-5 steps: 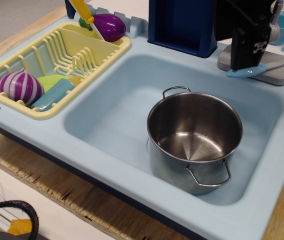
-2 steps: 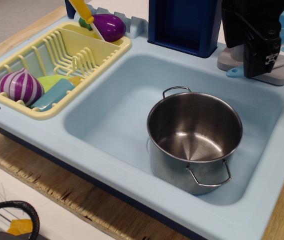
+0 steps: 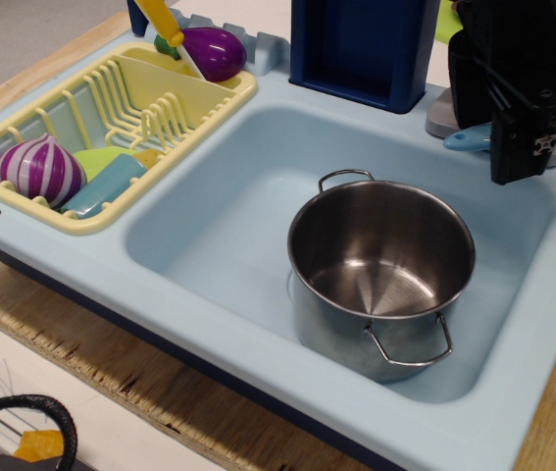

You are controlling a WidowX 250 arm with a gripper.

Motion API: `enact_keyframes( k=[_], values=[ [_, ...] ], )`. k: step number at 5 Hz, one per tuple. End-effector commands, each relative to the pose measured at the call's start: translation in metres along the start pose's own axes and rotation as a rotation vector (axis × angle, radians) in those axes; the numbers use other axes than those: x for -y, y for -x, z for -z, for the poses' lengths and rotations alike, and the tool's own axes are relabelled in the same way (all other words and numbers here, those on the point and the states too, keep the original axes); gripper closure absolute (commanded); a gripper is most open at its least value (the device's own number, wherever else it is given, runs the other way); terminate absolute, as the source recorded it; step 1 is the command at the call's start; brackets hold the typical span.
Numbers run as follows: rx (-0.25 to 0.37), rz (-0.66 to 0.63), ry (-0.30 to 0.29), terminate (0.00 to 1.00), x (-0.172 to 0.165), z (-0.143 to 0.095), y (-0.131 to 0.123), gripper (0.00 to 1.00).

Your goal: Put spoon in pot

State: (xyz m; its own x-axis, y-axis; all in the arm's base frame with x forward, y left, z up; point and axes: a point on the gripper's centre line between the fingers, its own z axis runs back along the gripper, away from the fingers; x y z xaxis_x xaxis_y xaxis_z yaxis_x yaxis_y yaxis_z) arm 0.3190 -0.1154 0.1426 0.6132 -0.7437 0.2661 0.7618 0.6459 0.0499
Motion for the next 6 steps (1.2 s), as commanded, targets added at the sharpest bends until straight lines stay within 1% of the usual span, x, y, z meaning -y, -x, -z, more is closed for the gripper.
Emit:
enact_keyframes(
  k=[1,3,4,5,6],
  values=[
    [0.022,0.013,-0.016,0.0,-0.002,-0.002,-0.009,1.0],
    [0.005,0.003,-0.027,0.0,0.0,-0.001,-0.005,1.0],
    [-0.031,-0.014,-0.035,0.0,0.006,-0.011,-0.004,1.0],
    [-0.063,-0.071,-0.088,0.0,0.018,-0.033,0.012,1.0],
    [-0.102,-0.115,-0.128,0.0,0.02,-0.051,0.034,1.0]
  ],
)
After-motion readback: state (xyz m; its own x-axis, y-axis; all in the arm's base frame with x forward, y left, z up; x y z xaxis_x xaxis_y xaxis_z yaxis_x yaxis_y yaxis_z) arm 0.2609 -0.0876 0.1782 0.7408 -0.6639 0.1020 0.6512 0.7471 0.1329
